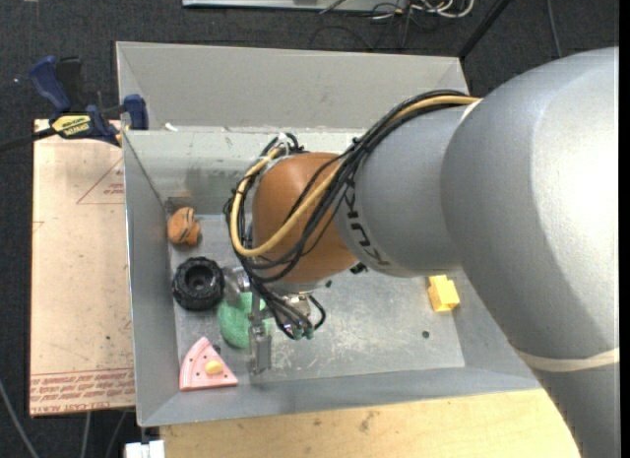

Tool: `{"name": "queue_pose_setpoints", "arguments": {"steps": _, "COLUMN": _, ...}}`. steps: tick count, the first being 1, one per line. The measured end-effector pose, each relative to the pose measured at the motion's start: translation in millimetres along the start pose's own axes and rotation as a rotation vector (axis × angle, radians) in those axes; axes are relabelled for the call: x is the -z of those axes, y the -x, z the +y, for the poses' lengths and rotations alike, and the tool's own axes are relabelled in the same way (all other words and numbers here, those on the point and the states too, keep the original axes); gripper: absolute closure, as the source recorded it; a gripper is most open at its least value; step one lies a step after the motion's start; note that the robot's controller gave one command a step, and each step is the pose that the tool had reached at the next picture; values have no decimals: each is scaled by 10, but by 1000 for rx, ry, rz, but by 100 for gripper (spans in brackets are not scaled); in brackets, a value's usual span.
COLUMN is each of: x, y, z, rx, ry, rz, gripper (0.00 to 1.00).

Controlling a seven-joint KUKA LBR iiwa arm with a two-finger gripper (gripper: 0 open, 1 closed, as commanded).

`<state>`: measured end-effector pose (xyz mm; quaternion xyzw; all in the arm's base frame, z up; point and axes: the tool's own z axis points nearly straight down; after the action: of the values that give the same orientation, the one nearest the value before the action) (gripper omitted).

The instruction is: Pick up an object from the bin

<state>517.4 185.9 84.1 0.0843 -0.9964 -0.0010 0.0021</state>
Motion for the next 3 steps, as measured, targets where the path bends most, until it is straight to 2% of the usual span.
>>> {"name": "queue_pose_setpoints", "arguments": {"steps": 1, "x": -91, "y": -157, "z": -2, "rx": 366, "ry": 0, "rz": -23, "gripper": 100}}
{"name": "queue_pose_setpoints", "arguments": {"steps": 3, "x": -91, "y": -156, "z": -2, "rx": 366, "ry": 1, "rz": -23, "gripper": 100}}
